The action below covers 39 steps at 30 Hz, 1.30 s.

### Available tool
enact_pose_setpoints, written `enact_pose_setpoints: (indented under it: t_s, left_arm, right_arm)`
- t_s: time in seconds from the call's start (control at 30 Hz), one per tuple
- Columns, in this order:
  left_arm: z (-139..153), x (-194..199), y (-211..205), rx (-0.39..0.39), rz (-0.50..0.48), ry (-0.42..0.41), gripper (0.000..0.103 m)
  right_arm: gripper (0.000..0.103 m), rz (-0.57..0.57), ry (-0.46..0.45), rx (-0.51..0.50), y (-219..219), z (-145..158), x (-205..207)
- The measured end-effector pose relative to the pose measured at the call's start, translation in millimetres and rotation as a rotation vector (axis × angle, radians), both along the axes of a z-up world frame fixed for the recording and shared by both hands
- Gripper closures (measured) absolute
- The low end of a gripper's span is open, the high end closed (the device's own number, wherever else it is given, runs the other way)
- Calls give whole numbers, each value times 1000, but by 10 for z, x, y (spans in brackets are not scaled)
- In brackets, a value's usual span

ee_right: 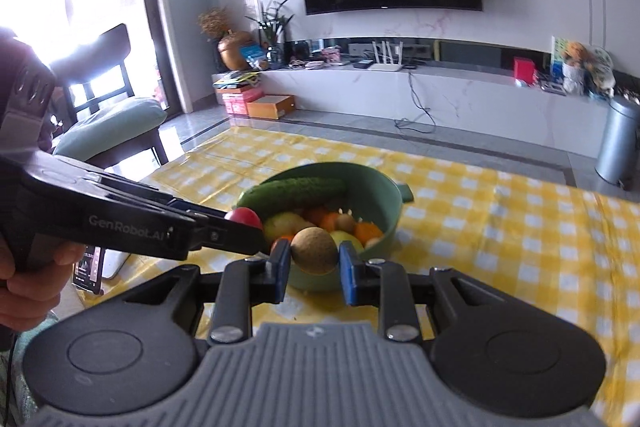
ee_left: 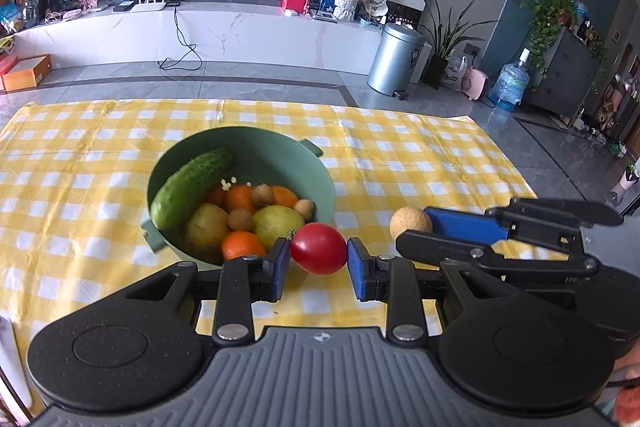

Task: Organize fruits
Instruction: 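Carry the tomato and kiwi over the green colander with both tools, then lower the tomato and kiwi into the colander and open both tools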

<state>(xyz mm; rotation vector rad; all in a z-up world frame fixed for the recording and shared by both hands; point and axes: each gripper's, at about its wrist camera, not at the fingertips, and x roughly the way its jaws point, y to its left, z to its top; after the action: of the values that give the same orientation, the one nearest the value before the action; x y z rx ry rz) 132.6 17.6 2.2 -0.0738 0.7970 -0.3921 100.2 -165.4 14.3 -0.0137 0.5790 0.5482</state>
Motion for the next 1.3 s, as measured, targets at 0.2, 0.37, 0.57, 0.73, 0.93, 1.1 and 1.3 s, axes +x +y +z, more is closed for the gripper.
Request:
enact_pose_setpoints:
  t_s: [0.2, 0.37, 0.57, 0.73, 0.93, 1.1, 1.3]
  left_arm:
    - [-15, 316, 178, -7, 0, 34, 68]
    - [-116, 650, 264, -12, -23, 83, 68]
    - [-279, 946, 221, 45, -68, 104, 68]
    - [-488, 1104, 136, 130, -122, 109, 68]
    - [-636, 1179, 101, 170, -154, 104, 68]
    - [-665, 1208, 59, 187, -162, 85, 68]
    - [-675, 1221, 13, 209, -164, 74, 68]
  right_arm:
    - [81, 72, 1, -65, 191, 60, 354]
    - [81, 122, 45, -122, 367, -38, 750]
    - [81, 189, 80, -196, 504, -220, 1222]
    - [81, 228, 78, -293, 605, -440, 1553]
    - [81, 221, 124, -336, 676, -642, 1917]
    - [81, 191, 183, -317, 773, -775, 2104]
    - [80, 148, 231, -315, 850, -885, 2212]
